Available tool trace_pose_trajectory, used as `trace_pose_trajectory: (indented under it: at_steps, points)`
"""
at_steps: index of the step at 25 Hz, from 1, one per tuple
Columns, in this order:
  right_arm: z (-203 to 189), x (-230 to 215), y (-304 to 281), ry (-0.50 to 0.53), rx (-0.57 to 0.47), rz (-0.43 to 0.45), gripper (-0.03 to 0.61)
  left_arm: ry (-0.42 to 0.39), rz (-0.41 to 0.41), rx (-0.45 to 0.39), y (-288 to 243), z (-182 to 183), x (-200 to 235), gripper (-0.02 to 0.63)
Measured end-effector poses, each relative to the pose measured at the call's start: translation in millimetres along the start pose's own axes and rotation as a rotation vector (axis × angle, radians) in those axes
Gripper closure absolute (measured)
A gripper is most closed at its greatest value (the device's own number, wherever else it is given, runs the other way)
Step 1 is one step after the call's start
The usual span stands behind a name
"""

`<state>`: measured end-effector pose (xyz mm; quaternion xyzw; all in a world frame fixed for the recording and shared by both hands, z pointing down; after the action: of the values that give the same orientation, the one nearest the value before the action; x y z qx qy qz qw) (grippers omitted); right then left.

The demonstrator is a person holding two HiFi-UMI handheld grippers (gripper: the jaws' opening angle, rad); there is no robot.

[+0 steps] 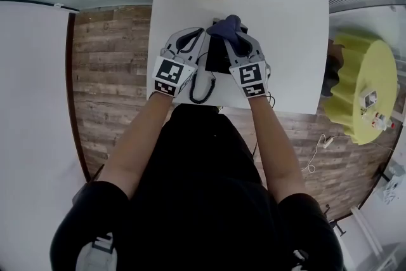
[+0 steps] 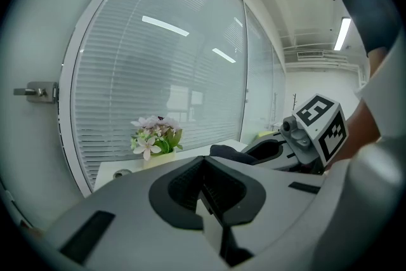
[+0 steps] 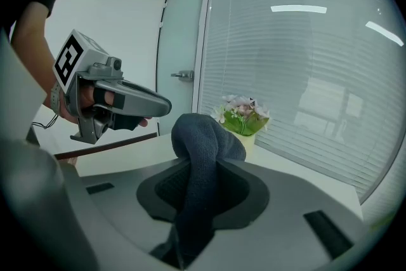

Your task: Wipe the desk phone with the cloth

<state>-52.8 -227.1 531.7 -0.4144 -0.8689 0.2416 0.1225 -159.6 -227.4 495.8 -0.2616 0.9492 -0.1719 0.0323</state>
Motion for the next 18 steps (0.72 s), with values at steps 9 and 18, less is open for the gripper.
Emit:
trace_pose_trajectory:
  at_steps: [9, 18]
  points:
    - [0.0, -15.5, -32.1, 0.068, 0.049, -0.002, 0.482, 0.019, 0.0, 0.015, -14.6, -8.1, 13.4, 0.603]
    - [-9.6, -9.1, -41.6, 0.135, 0.098, -0.027, 0.482, 0.035, -0.006, 0.013, -19.2, -10.2, 20.2, 0.603]
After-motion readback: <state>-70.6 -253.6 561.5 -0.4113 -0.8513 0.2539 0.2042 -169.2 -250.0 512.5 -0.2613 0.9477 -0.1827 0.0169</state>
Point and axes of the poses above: the fingertips, and each gripper's own axes: y backward along the fingers, x to its left, z out of its top, the point moved 3 cm from there along y, backward along the fingers, and after that the axes turned 10 degrees about z, right-handed, at the moved point
